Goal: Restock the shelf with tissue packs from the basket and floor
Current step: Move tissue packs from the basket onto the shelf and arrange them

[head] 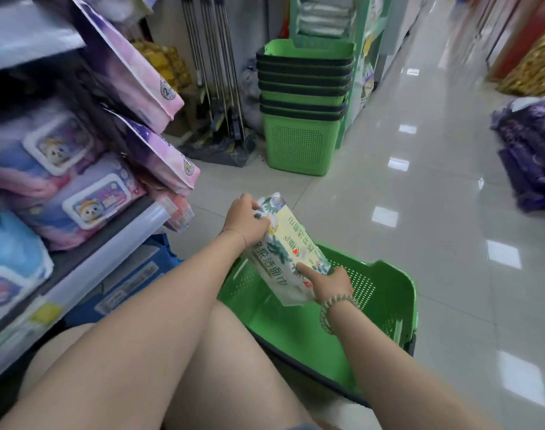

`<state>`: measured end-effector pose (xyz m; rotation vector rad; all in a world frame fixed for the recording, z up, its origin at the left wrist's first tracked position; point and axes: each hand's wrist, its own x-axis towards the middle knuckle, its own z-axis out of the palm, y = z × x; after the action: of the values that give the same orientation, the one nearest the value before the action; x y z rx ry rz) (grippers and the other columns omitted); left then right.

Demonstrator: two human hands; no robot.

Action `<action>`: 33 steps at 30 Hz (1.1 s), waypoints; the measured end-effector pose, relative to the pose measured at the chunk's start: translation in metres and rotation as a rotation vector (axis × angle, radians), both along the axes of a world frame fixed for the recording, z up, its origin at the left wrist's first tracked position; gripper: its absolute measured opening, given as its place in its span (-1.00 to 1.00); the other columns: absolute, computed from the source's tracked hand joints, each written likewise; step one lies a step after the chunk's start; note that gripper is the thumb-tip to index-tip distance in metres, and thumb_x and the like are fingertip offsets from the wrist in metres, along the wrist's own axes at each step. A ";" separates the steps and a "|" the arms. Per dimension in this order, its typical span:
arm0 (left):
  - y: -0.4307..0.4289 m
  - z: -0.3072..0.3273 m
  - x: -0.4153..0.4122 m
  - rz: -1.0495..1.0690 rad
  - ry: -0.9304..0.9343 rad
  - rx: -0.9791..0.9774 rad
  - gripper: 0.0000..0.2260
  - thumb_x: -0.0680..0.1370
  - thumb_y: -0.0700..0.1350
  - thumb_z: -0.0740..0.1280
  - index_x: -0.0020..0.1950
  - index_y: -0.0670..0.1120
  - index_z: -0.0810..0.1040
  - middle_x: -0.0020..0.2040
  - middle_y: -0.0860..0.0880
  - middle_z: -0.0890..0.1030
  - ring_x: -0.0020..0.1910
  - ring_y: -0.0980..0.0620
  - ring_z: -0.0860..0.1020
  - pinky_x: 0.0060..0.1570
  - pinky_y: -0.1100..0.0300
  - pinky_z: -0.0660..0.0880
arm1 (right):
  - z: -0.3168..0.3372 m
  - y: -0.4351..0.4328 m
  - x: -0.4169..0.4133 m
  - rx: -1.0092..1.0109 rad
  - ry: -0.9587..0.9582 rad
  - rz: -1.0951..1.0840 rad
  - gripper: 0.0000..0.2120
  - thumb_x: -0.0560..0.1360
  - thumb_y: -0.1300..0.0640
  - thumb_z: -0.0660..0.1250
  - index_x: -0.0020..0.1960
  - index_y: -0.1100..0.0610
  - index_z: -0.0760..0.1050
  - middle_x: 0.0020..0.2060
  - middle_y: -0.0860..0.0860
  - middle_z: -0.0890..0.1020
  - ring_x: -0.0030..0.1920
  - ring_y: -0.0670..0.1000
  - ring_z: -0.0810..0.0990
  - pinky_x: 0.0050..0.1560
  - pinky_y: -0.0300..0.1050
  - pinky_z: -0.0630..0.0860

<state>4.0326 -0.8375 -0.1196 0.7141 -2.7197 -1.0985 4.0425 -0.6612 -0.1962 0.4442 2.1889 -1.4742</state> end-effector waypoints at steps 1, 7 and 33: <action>-0.001 0.009 0.004 0.004 0.030 -0.011 -0.73 0.50 -0.19 0.34 0.18 -0.17 0.44 0.19 -0.12 0.48 0.13 -0.07 0.47 0.00 0.20 0.39 | 0.006 -0.002 0.003 -0.049 0.009 -0.012 -0.06 0.26 -0.08 0.54 0.47 0.18 0.14 0.27 0.17 0.43 0.13 0.13 0.51 0.01 -0.01 0.56; -0.006 0.064 0.025 -0.019 0.219 -0.087 -0.83 0.49 -0.23 0.33 0.08 -0.15 0.48 0.12 -0.08 0.50 0.06 -0.02 0.47 -0.05 0.29 0.30 | 0.043 -0.014 0.014 -0.348 -0.010 0.059 0.10 0.16 0.04 0.59 0.52 -0.06 0.02 0.32 0.20 0.41 -0.12 0.11 0.60 -0.54 -0.20 0.49; -0.034 0.239 0.106 -0.296 0.305 -0.519 -0.87 0.51 -0.29 0.32 -0.03 -0.09 0.46 -0.07 -0.01 0.41 -0.26 0.10 0.35 -0.18 0.26 0.29 | 0.236 -0.105 0.059 -0.144 0.721 0.353 0.28 0.06 -0.20 0.61 0.41 -0.38 -0.29 0.24 0.11 0.33 0.13 0.17 0.48 0.13 0.15 0.51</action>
<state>4.1387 -0.8718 0.1198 0.0634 -2.7026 -0.4428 4.1015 -0.7665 0.0399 -0.5908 2.4622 -1.7357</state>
